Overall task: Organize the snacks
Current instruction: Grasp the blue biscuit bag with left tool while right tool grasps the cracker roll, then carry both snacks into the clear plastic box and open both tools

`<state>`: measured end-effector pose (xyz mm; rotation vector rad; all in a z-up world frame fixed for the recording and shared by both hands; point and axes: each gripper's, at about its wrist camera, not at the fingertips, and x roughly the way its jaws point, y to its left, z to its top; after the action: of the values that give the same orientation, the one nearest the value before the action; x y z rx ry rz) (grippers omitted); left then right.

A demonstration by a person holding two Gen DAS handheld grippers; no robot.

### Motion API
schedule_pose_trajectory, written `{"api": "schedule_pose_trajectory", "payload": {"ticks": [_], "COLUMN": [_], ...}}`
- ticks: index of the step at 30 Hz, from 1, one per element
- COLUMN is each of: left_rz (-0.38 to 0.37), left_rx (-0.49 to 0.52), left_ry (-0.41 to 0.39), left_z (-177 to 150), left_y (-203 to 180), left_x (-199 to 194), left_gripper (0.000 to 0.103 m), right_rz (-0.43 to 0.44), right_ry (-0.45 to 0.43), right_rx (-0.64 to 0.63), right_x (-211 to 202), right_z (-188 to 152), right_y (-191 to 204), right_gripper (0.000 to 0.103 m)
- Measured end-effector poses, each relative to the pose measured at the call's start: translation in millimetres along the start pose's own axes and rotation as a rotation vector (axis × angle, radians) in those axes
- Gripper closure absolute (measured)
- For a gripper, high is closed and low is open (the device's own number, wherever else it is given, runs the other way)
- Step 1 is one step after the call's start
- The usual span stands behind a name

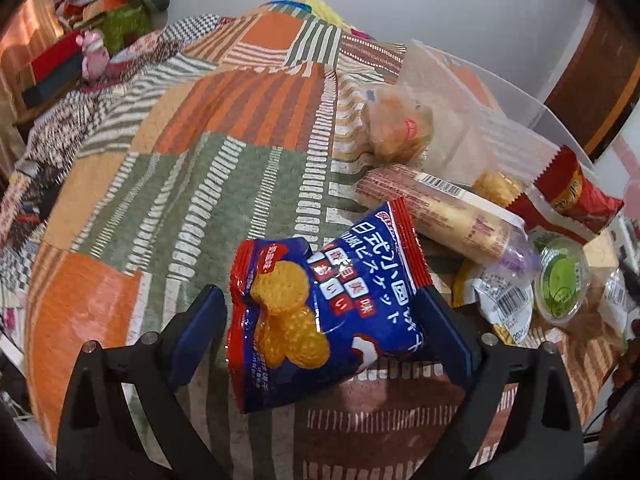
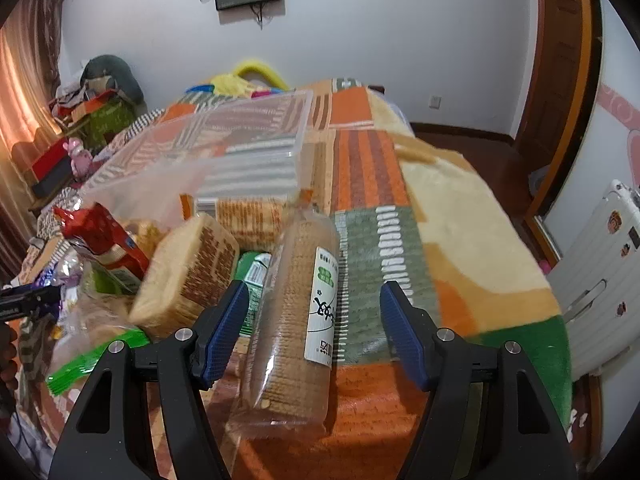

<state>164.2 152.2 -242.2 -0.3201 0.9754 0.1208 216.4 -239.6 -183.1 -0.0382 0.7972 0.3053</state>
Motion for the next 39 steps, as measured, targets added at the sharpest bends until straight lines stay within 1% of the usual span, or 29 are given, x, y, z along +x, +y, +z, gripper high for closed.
{"api": "schedule_pose_trajectory", "payload": {"ticks": [1,2,3,4,6,7,8,9,12,13,17,21,27,32,39], "left_rz": [-0.009,-0.017,-0.021,-0.020,-0.022,-0.026,-0.034,-0.046,-0.015,0.000,0.008,0.030,0.031,0.001,-0.039], "left_rx": [-0.010,-0.016,-0.019,-0.017,-0.003,0.006,0.013,0.020,0.043,0.050,0.047,0.052,0.082,0.115,0.178], "left_ry": [0.005,0.009,0.011,0.012,0.019,0.024,0.030,0.037,0.020,0.016,0.013,-0.023,-0.099,-0.177,-0.271], "left_z": [0.1,0.1,0.3,0.2,1.7,2.4,2.0,2.6,3.6,3.9,3.9,3.6,12.7,31.0,63.1], "left_y": [1.0,2.1,1.8,1.4,-1.9,-4.7,-6.6,-9.3,-15.7,-16.5,-12.8,-12.6,-21.2,-41.5,-80.1], "left_x": [1.8,3.3,5.6,6.5,10.1,12.2,12.5,13.5,10.1,8.2,-0.8,-19.1,-51.0,-75.6,-91.4], "left_gripper": [0.006,0.006,0.006,0.006,0.006,0.009,0.018,0.021,0.028,0.034,0.041,0.042,0.043,0.043,0.043], "right_rz": [0.008,0.014,0.027,0.042,0.066,0.070,0.062,0.055,0.044,0.046,0.050,0.053,0.064,0.071,0.090], "right_ry": [0.009,0.018,0.025,0.028,0.031,0.032,0.030,0.028,0.024,0.024,0.021,-0.004,-0.068,-0.122,-0.204], "right_rx": [0.006,0.009,0.017,0.029,0.039,0.039,0.033,0.027,0.021,0.023,0.023,0.025,0.018,0.004,-0.013], "right_x": [2.0,3.6,5.0,5.4,5.1,5.0,3.5,2.8,0.2,-1.2,-3.8,-11.9,-27.2,-33.5,-33.2], "right_z": [-1.1,-0.5,-1.2,-1.9,-2.8,-2.5,-3.2,-3.1,-2.4,-2.2,1.1,4.5,18.0,31.2,55.8], "right_y": [-1.6,-0.2,-1.1,-2.2,-2.5,-1.8,-0.7,0.9,2.5,1.7,1.4,-0.1,1.4,5.7,15.6], "right_gripper": [0.041,0.048,0.053,0.055,0.066,0.066,0.066,0.067,0.069,0.069,0.070,0.070,0.070,0.070,0.070]}}
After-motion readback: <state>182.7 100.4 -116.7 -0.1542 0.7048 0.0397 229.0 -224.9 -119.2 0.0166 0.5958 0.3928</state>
